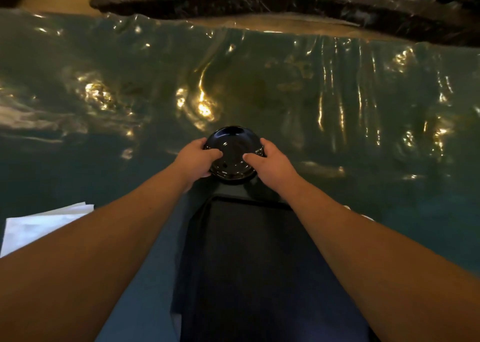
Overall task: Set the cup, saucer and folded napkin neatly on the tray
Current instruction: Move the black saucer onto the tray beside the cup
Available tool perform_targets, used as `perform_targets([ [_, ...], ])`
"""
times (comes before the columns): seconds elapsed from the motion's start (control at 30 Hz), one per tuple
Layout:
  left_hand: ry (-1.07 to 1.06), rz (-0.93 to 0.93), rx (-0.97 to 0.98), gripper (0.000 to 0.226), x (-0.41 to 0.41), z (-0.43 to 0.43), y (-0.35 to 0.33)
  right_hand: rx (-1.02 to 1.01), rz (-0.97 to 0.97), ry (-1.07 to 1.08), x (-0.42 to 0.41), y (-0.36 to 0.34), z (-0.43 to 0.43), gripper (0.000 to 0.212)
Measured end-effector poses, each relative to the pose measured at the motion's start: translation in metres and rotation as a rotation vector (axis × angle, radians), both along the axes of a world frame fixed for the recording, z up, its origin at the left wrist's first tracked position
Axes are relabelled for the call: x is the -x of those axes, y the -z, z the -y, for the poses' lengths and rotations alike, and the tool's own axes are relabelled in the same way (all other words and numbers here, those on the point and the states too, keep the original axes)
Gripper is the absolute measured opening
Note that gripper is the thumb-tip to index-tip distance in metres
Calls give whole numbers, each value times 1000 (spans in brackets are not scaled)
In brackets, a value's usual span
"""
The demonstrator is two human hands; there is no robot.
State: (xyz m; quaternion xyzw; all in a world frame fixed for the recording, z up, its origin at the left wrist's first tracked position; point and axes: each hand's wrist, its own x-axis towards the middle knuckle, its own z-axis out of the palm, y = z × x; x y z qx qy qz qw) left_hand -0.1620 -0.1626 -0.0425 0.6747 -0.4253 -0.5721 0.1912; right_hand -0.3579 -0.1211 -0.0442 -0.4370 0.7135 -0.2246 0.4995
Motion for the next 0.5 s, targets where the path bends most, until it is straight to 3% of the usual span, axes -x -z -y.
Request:
perform_targets([
  [0.1,-48,-31,49,29,5,-5,-7,55,-72,40,-4,-11,-11,86],
  [0.2,-95,11,163,25,12,-34,-19,164,-155,102,-2,-19,-46,66],
  [0.33,-28,142,265,41,18,-100,-16,194,-194,180,10,-16,-110,47],
  [0.5,10,80,225,47,31,-162,4,137,-186,241,23,-3,-178,43],
])
